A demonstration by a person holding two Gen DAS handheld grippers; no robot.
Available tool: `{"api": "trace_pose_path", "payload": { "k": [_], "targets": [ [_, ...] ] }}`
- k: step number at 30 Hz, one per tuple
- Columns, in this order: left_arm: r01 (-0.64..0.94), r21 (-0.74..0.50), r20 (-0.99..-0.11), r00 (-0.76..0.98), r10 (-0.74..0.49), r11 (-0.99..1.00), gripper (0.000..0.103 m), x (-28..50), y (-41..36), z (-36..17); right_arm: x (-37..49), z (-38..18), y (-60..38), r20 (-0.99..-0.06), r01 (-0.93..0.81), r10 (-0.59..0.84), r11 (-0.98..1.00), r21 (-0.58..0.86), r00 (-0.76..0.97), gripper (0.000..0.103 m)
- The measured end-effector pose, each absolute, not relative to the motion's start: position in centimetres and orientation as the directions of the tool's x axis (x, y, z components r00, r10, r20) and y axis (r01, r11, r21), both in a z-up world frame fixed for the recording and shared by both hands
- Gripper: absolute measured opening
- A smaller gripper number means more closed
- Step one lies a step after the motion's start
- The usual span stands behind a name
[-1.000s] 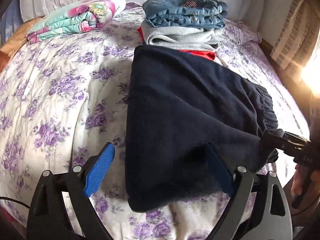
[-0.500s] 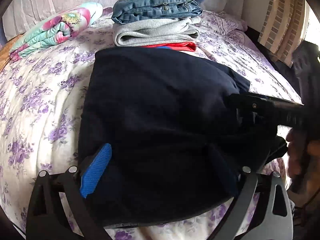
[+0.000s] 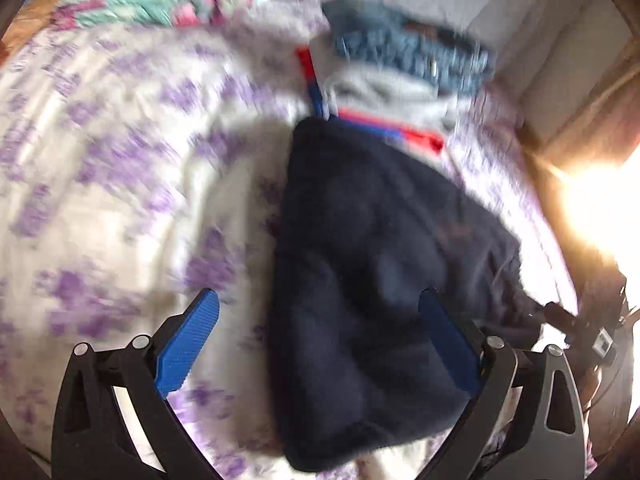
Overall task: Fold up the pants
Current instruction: 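Grasp the folded navy pants with both grippers and lift them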
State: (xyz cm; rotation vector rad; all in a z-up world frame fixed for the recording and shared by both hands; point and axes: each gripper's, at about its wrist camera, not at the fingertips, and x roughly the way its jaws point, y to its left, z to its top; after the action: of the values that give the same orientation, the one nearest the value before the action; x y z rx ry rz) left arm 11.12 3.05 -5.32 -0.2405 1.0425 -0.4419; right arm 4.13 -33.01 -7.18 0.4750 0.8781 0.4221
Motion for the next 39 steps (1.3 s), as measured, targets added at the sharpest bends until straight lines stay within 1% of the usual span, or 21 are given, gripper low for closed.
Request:
{"api": "trace_pose_path", "payload": {
  "k": [5,9,10,11,12,13,15,17,18,19,20,21,23,24,26,27,28,30,32,36,39],
  "targets": [
    [0.269,-0.428,-0.798,0.336,-0.501,0.863,0.098,12.7,0.7,-7.3,7.1,-8.9,-30.8,-0.605,-0.191,0.632,0.752,0.631,0.484,0.100],
    [0.218,-0.539,-0.762,0.285,-0.581,0.814,0.098,14.8,0.7,-7.2,9.5,-9.0,-30.2,-0.575,-0.164,0.690,0.691,0.704,0.440,0.100],
    [0.222,-0.533,-0.768,0.279,-0.577,0.817,0.098,14.8,0.4,-7.0,9.7,-8.9,-30.1,-0.559,-0.173,0.713,0.669,0.723,0.423,0.094],
    [0.249,-0.497,-0.788,0.271,-0.552,0.831,0.098,14.8,-0.3,-7.0,9.7,-8.7,-30.0,-0.563,-0.193,0.716,0.673,0.714,0.412,0.082],
    [0.276,-0.464,-0.804,0.266,-0.531,0.842,0.098,14.6,-0.8,-7.1,9.5,-8.5,-29.7,-0.578,-0.211,0.705,0.690,0.692,0.410,0.059],
    [0.280,-0.459,-0.805,0.271,-0.528,0.843,0.096,14.5,-0.6,-7.2,9.0,-8.1,-29.8,-0.592,-0.237,0.682,0.717,0.655,0.429,0.048],
    [0.282,-0.478,-0.783,0.294,-0.549,0.832,0.082,13.9,-0.2,-6.9,8.0,-7.6,-30.4,-0.551,-0.257,0.694,0.701,0.666,0.463,0.040],
    [0.299,-0.476,-0.771,0.310,-0.556,0.827,0.071,13.1,0.2,-6.1,6.6,-6.7,-30.0,-0.543,-0.303,0.678,0.721,0.623,0.496,0.040],
    [0.312,-0.472,-0.769,0.311,-0.558,0.824,0.071,12.7,0.3,-5.9,6.5,-6.7,-29.7,-0.555,-0.313,0.667,0.734,0.603,0.497,0.041],
    [0.317,-0.466,-0.773,0.308,-0.555,0.826,0.071,12.8,0.3,-5.9,6.4,-6.8,-29.4,-0.575,-0.315,0.655,0.748,0.583,0.490,0.050],
    [0.320,-0.453,-0.788,0.293,-0.542,0.832,0.079,13.0,0.2,-6.4,6.8,-7.2,-29.4,-0.590,-0.304,0.653,0.751,0.586,0.475,0.058],
    [0.308,-0.457,-0.799,0.269,-0.537,0.834,0.087,13.3,0.3,-6.9,7.4,-8.4,-29.6,-0.607,-0.270,0.664,0.740,0.616,0.437,0.078],
    [0.283,-0.492,-0.787,0.260,-0.559,0.824,0.098,14.5,0.5,-7.5,8.4,-9.6,-29.8,-0.565,-0.269,0.726,0.678,0.684,0.393,0.086],
    [0.279,-0.499,-0.782,0.265,-0.565,0.821,0.098,14.9,0.5,-7.5,8.8,-9.5,-29.5,-0.554,-0.273,0.742,0.661,0.699,0.377,0.097],
    [0.274,-0.507,-0.779,0.259,-0.570,0.817,0.098,15.5,-0.1,-7.4,9.1,-9.3,-28.4,-0.565,-0.277,0.742,0.663,0.695,0.359,0.100],
    [0.294,-0.493,-0.786,0.253,-0.564,0.819,0.098,15.4,-1.0,-7.1,9.1,-9.1,-27.5,-0.578,-0.297,0.732,0.677,0.673,0.360,0.085],
    [0.306,-0.461,-0.798,0.269,-0.540,0.833,0.095,15.1,-1.6,-6.7,8.8,-8.6,-27.0,-0.605,-0.308,0.692,0.720,0.622,0.394,0.060],
    [0.347,-0.386,-0.803,0.330,-0.497,0.855,0.084,13.7,-2.5,-5.2,8.3,-7.8,-27.9,-0.575,-0.308,0.697,0.711,0.632,0.428,0.042],
    [0.341,-0.389,-0.784,0.364,-0.502,0.856,0.069,12.9,-1.6,-3.9,7.2,-6.7,-29.0,-0.536,-0.325,0.707,0.697,0.639,0.462,0.039],
    [0.297,-0.510,-0.734,0.339,-0.589,0.807,0.037,12.2,0.7,-1.2,4.9,-3.5,-28.6,-0.524,-0.381,0.681,0.727,0.572,0.512,0.038],
    [0.334,-0.450,-0.752,0.358,-0.553,0.828,0.042,10.9,-0.4,1.2,4.1,-1.0,-28.4,-0.493,-0.421,0.683,0.725,0.545,0.539,0.037]
  ]
}}
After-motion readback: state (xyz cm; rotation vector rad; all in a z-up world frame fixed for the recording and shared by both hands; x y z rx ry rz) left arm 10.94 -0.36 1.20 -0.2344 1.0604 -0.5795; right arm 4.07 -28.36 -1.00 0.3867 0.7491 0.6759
